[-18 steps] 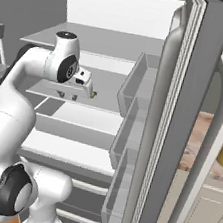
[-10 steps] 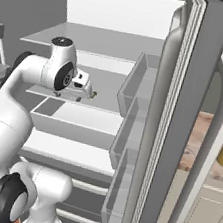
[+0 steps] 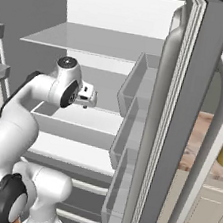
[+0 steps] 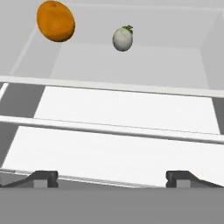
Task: Move the orange and radish from the second highest shelf to the top shelf to make space. Then, place the pitcher from the counter on the cleared second highest shelf.
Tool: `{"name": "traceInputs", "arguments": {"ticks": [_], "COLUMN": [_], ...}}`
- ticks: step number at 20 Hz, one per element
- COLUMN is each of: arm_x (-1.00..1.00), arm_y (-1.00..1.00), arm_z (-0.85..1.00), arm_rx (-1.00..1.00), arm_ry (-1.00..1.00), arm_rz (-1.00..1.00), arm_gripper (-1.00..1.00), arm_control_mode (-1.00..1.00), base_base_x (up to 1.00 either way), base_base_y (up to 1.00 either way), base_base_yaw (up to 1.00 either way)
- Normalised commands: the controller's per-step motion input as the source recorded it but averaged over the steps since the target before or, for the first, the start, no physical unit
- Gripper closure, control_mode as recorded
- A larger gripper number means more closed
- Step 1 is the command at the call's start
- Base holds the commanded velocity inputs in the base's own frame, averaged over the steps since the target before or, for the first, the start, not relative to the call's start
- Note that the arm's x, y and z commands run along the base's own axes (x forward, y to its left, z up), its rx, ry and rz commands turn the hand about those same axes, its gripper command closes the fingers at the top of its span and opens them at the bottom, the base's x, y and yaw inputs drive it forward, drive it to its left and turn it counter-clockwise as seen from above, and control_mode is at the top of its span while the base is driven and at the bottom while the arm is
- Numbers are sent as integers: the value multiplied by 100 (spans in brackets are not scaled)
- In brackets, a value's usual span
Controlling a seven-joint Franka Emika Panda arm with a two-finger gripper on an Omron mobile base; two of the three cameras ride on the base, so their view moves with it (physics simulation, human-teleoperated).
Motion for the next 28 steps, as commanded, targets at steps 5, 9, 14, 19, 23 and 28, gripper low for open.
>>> {"name": "traceInputs", "arguments": {"ticks": [5, 9, 14, 19, 23, 28], "arm_x": [67, 71, 55, 48, 45, 48], "arm_y": [-20, -3, 0, 0, 0, 4], "arm_z": [-6, -10, -15, -19, -25, -25], "arm_rx": [0, 0, 0, 0, 0, 0], "arm_ry": [1, 1, 0, -1, -5, -4], "arm_rz": [0, 0, 0, 0, 0, 0], "arm_gripper": [-100, -100, -100, -100, -100, -100], "arm_control_mode": [-100, -100, -100, -100, -100, -100], "base_base_x": [0, 0, 0, 0, 0, 0], "base_base_y": [0, 0, 0, 0, 0, 0], "base_base_yaw": [0, 0, 0, 0, 0, 0]}}
